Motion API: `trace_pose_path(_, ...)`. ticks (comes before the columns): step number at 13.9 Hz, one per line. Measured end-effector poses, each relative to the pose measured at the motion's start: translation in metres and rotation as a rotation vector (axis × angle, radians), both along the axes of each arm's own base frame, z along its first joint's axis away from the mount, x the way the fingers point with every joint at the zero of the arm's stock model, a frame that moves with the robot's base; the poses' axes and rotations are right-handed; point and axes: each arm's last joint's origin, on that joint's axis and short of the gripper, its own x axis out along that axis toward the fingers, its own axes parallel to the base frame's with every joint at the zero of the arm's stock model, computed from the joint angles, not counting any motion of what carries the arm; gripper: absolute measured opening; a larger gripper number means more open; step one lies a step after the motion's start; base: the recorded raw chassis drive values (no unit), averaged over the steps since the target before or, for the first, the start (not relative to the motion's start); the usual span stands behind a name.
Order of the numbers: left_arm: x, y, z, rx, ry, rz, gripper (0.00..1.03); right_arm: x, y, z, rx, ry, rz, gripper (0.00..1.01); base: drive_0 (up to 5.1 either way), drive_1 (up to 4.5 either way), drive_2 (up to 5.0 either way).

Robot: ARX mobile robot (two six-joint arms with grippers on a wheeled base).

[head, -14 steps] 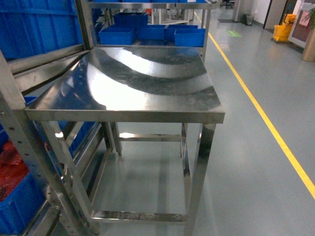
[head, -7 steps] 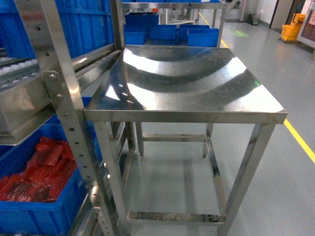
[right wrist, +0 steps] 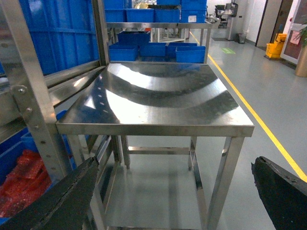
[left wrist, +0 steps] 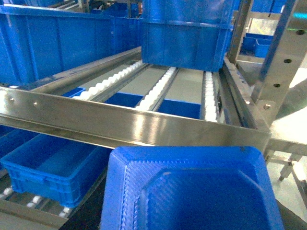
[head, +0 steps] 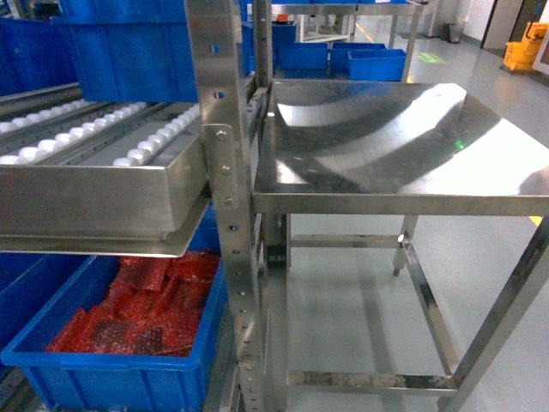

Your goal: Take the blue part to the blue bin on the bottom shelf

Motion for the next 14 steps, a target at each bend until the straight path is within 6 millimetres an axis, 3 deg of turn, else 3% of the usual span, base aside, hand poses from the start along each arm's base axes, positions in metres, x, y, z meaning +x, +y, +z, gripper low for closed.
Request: trace_pose_path(14, 0.0, 0.0, -0.0002, 0.001, 0.002, 0.0, 0.43, 0.0, 0.0, 0.0001, 0.0, -0.001, 0.0, 0.98, -5.1, 2.39, 2.4)
